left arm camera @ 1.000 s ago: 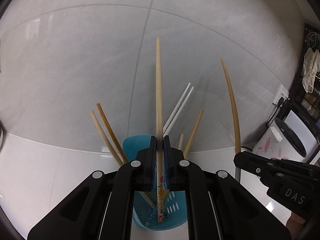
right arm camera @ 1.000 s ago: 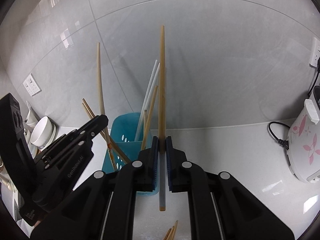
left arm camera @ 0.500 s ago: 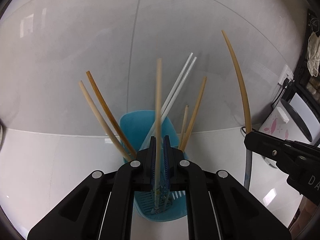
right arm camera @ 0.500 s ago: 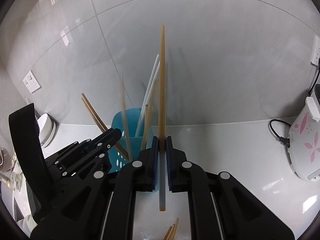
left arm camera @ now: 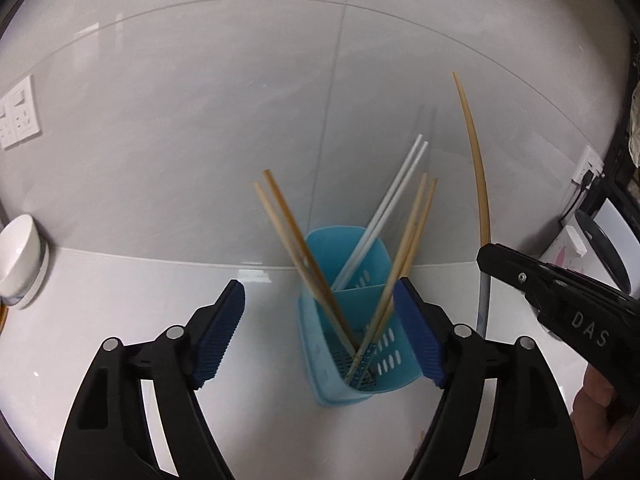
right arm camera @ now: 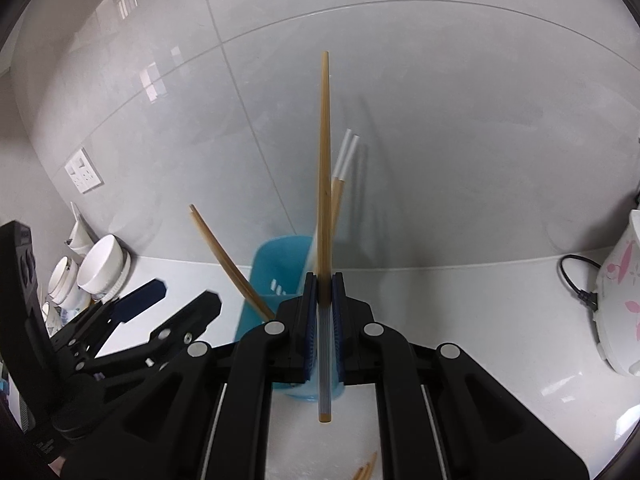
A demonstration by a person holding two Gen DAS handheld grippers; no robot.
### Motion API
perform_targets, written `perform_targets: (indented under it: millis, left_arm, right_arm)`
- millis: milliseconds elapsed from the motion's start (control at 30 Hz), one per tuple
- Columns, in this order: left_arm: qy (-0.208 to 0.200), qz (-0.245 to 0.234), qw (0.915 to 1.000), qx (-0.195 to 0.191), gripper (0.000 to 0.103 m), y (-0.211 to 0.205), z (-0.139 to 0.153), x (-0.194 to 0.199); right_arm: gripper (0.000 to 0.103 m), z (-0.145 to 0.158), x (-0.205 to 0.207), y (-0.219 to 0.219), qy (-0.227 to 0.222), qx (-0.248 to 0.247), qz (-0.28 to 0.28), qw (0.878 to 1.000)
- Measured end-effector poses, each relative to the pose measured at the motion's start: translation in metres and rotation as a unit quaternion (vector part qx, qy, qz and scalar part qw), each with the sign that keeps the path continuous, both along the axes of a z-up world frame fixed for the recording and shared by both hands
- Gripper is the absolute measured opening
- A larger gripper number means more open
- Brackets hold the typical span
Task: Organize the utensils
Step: 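Lower the plain chopstick into the holder and open the right tool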
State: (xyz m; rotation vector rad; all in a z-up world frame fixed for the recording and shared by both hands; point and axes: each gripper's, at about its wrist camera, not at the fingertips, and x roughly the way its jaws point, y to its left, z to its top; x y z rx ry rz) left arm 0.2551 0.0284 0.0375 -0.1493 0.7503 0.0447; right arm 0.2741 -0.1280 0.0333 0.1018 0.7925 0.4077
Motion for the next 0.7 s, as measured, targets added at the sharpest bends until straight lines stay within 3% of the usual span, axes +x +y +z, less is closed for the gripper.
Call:
perform_targets:
  millis: [367, 700]
  left_arm:
    - [0.003, 0.036, 0.9993, 0.004, 0.097, 0.027, 0.005, -0.016]
    - [0.011, 0.05, 0.9987, 0.008, 0.097, 0.043, -0.001, -0.022]
  right_arm:
    - [0.007, -0.002, 0.003, 0.015, -0.029, 0.029, 0.017, 0.999]
    - [0.007, -0.011, 0.003, 0.036, -0.069, 0.026, 0.022, 0.997]
